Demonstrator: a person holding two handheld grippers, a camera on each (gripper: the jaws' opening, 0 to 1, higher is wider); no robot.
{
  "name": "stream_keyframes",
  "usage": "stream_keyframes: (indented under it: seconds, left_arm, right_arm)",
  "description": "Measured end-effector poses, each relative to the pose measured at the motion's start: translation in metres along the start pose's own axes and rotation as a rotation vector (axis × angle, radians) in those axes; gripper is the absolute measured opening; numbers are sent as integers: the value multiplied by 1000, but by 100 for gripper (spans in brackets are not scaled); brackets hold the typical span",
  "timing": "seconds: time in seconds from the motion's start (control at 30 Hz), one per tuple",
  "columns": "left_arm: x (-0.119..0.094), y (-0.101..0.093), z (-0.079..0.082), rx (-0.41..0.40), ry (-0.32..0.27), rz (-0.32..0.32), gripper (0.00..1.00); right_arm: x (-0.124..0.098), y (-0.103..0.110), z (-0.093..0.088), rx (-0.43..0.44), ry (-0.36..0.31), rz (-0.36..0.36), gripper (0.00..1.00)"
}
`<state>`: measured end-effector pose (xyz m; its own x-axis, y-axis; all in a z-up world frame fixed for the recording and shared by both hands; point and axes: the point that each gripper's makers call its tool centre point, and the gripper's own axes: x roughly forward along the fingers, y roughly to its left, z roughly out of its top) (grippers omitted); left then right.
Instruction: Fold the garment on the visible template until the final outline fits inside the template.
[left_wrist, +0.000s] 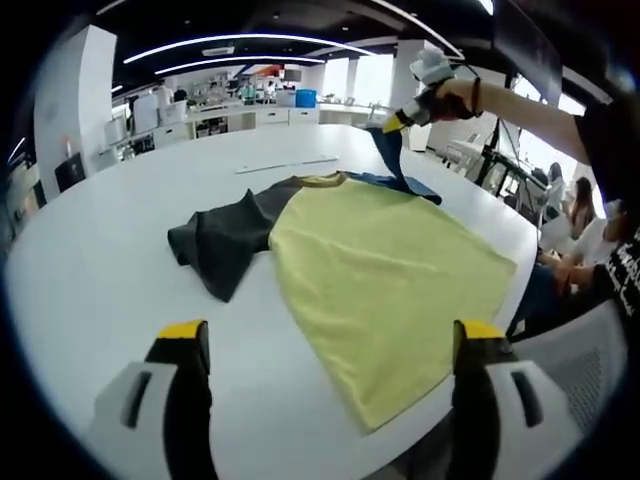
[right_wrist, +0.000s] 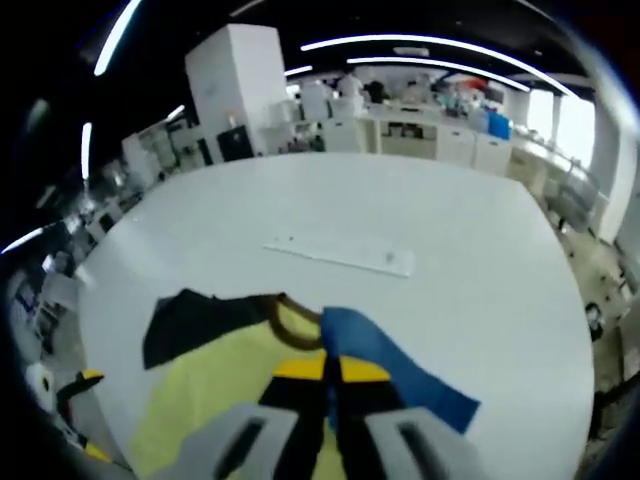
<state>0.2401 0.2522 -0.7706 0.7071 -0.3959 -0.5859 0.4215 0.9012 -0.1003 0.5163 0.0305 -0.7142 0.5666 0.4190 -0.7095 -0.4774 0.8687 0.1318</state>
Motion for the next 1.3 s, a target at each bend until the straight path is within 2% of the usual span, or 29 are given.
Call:
stream_keyframes:
  seconds: [0.3, 0.87, 1.3]
  left_arm:
    - [0, 3, 0, -8, -9, 0, 99]
    - [2, 5, -3, -38, -17, -3, 99]
    - [-1, 8, -7, -46, -3, 7, 99]
  right_arm:
    - [11, 30, 6, -37, 5, 45, 0]
    - [37, 79, 12, -34, 19, 136, 0]
    - [37, 113, 4, -95, 29, 196, 0]
